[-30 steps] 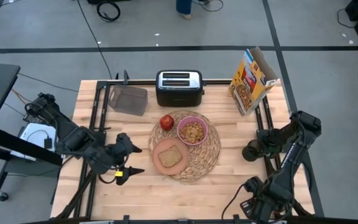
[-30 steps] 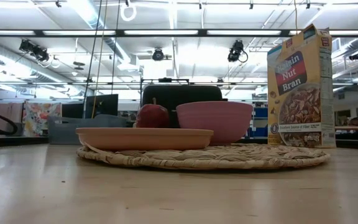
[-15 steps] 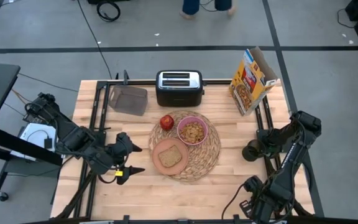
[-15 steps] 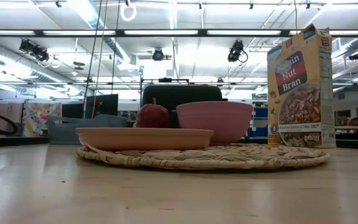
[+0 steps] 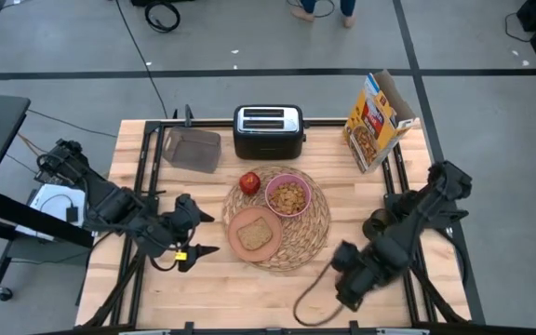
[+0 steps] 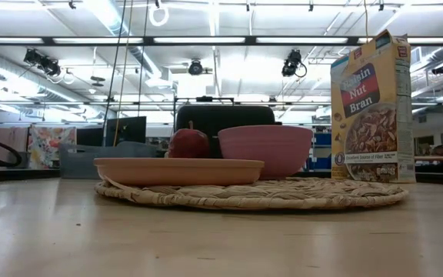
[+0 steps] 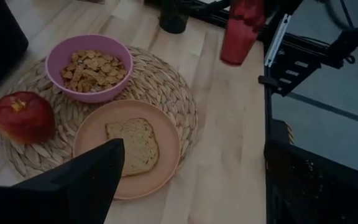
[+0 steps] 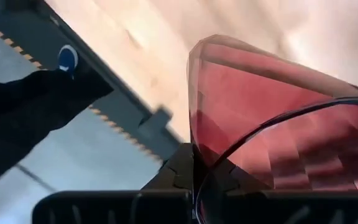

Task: Arrange a breakfast setting
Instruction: Put the red cup to the top right of the brown placemat

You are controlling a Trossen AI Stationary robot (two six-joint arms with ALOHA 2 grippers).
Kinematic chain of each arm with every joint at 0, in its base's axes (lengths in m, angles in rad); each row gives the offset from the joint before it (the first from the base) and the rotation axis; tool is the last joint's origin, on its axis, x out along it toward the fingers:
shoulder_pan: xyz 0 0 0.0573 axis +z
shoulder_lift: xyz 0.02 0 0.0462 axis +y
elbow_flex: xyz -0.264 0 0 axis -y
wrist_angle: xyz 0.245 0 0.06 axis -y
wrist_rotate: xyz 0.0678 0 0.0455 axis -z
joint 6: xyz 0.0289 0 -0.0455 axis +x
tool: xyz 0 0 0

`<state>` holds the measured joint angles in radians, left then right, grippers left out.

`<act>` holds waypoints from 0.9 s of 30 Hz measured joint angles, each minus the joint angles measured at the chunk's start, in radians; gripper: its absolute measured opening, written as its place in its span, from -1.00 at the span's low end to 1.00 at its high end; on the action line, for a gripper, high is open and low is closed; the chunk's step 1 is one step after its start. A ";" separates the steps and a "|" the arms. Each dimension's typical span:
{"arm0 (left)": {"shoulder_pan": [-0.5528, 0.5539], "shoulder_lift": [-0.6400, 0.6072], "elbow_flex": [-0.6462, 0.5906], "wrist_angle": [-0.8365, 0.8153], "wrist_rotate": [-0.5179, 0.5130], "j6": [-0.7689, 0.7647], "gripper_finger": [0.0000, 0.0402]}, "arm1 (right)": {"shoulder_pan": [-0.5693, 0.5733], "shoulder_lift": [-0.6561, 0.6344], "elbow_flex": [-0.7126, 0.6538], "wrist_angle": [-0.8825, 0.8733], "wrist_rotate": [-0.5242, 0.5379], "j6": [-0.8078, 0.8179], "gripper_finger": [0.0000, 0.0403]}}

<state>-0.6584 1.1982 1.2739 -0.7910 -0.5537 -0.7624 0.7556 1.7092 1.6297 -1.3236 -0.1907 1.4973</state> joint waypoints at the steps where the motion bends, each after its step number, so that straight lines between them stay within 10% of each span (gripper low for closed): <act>1: 0.004 0.000 0.000 -0.001 0.000 0.000 0.94 | -0.023 0.000 0.025 -0.033 0.021 -0.069 -0.95; 13: 0.075 0.000 0.000 -0.017 0.001 -0.011 0.94 | -0.270 -0.026 0.050 -0.254 0.355 -0.984 -0.95; 27: 0.170 -0.001 0.000 -0.014 0.001 -0.046 0.94 | -0.562 -0.196 -0.171 -0.251 0.406 -1.714 -0.95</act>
<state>-0.4886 1.1976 1.2739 -0.8051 -0.5530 -0.8085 0.1933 1.5136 1.4583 -1.5741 0.2152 -0.2163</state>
